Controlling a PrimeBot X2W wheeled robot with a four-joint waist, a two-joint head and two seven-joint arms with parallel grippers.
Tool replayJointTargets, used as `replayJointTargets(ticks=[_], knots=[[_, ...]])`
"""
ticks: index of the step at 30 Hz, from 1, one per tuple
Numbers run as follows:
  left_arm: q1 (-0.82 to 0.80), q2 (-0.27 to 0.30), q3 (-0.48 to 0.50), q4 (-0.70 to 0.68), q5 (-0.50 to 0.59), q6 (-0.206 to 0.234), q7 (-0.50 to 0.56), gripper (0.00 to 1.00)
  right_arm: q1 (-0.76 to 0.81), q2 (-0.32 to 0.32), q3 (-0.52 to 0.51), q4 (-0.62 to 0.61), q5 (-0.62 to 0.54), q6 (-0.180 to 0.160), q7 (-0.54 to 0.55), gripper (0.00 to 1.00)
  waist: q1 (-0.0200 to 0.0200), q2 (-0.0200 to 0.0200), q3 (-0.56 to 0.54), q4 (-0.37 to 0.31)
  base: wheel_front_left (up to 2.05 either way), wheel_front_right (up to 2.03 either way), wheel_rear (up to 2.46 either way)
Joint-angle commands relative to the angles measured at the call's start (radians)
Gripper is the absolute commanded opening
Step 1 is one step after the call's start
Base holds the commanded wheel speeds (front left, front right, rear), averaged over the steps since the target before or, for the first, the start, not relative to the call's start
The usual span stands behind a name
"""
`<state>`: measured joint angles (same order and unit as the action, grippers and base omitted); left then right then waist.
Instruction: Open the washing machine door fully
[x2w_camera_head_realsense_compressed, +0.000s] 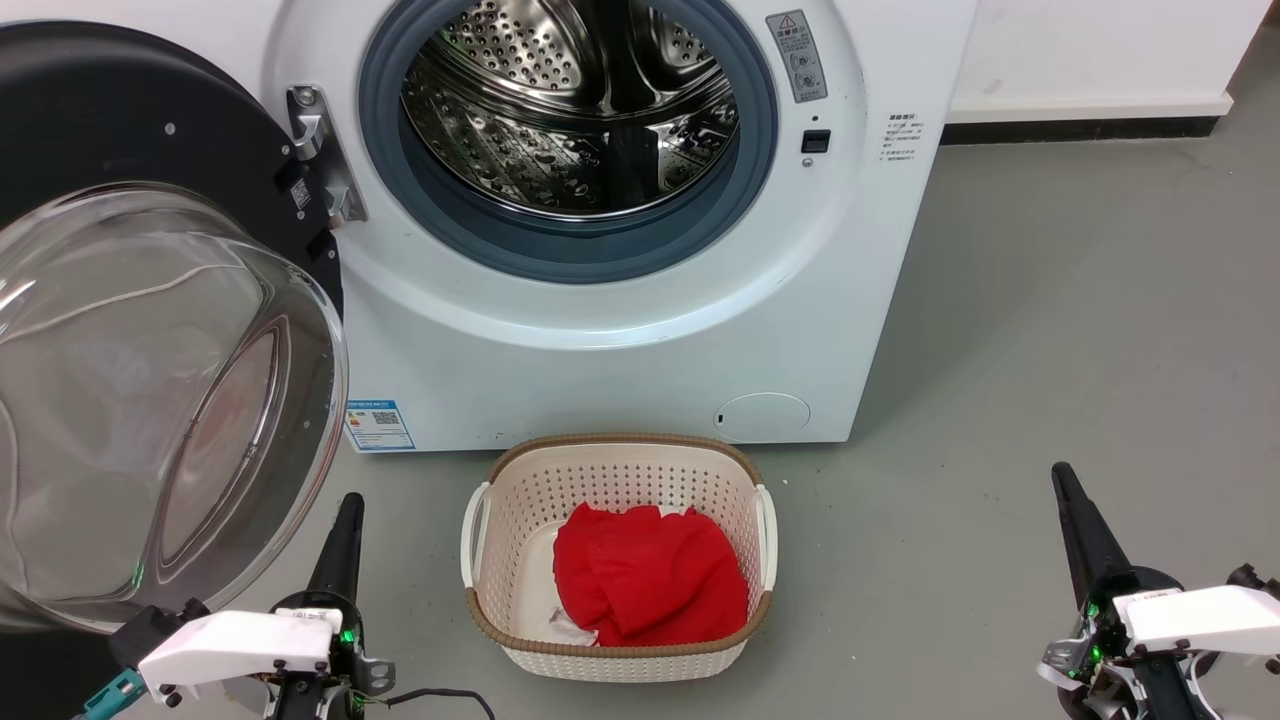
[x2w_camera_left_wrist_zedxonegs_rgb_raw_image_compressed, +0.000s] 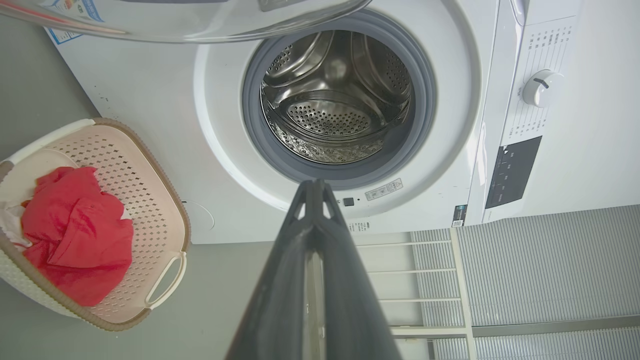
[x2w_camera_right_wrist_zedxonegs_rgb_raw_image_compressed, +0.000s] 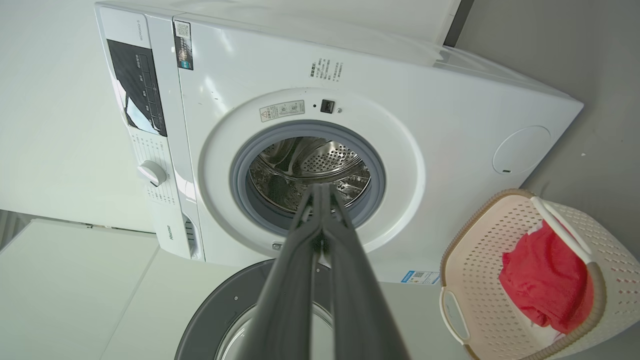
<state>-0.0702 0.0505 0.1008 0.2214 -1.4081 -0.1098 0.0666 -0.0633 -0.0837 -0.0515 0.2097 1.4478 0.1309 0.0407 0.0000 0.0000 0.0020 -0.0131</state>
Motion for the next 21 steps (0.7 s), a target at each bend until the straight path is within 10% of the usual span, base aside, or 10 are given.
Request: replayJointTargets(ticks=[1,21], knots=[[-0.022,0.0,0.003,0.0,-0.021,-0.005,0.005,0.0,-0.025,-0.001,-0.003,0.003,0.021,0.0,0.005,0.0,0.0,0.0,0.0,0.001,0.0,0.0,0.0],[-0.042,0.0,0.014,0.022,-0.174,-0.022,0.044,0.0,-0.045,0.005,-0.02,0.029,0.17,0.0,0.037,0.0,0.0,0.0,0.001,0.011,0.0,0.0,0.0]])
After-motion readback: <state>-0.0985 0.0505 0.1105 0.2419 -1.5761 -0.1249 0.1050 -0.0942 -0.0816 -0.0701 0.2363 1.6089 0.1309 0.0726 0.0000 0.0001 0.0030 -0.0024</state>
